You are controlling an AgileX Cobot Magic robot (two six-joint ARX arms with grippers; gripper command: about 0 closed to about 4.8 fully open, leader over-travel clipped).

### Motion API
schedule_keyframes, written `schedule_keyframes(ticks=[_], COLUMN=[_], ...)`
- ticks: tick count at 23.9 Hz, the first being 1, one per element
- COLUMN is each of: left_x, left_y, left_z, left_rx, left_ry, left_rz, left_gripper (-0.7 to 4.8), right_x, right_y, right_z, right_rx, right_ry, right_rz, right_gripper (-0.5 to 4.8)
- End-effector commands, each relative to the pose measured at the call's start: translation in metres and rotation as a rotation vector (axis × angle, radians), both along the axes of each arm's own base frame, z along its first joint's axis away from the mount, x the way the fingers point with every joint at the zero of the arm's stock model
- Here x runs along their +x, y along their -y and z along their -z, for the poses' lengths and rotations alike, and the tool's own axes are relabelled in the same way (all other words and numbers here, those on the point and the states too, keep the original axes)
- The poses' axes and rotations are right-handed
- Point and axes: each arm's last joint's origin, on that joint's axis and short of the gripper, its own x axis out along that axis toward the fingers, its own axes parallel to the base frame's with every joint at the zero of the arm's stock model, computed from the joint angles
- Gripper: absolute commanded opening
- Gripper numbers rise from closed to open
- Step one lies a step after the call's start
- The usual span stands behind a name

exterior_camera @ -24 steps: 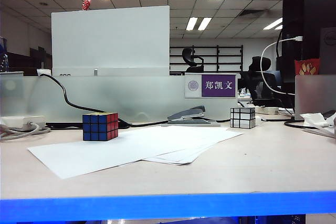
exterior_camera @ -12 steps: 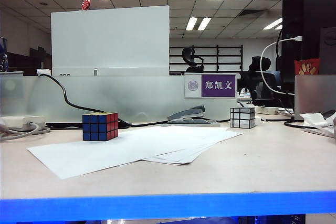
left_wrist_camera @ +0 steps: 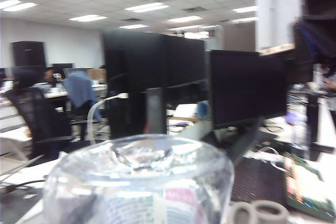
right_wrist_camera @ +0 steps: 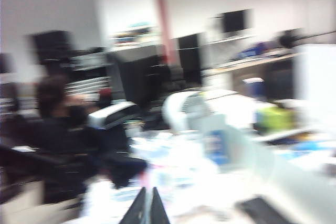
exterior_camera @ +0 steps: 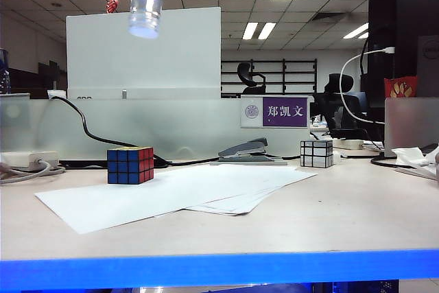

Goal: Flip the plastic bottle upside down.

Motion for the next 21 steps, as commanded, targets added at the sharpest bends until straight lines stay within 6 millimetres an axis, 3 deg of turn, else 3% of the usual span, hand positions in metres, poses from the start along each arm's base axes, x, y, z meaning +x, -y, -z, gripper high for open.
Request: schedule_keyframes(ticks=[1,3,6,8,13,17,21], left_x=[-0.003,-0.004,-0.006,-0.007,-0.011,-0.012,-0.011], left_y=[-0.001,-0.002,-0.003,-0.003,-0.004,-0.004,-0.004], left_z=[-0.010,-0.013,-0.016,-0.018,-0.023,-0.024,-0.023], left_rx=[-0.064,-0.110,-0.159,-0.197,-0.236,-0.250,-0.231], left_ry=[0.050,0.036,0.013,-0.012,-0.010,-0.027,-0.001], left_rz=[-0.026,-0.023,-0.004,0.025,0.081,0.104,0.084], left_gripper=[-0.06,-0.06,-0.06,-0.06,-0.06,-0.06,-0.06], right_x=[-0.009,-0.011,-0.010,-0.006,0.015,0.048,0.047], right_y=[0.034,0.060,0.063,0.050,-0.008,-0.021,-0.036], right_z=[-0.004,0.000,0.000,-0.001,0.006,0.048,0.080], right_rx=[-0.012,-0.033,-0.011,0.014,-0.020,-0.055,-0.269], right_ry=[0.028,-0.021,-0.025,-0.006,-0.003,-0.185,-0.294], right_rz=[0.134,0.218,0.238,0.210,0.049,0.325,0.415], right_gripper=[-0.06,-0.06,-0.06,-0.06,-0.06,-0.06,-0.06])
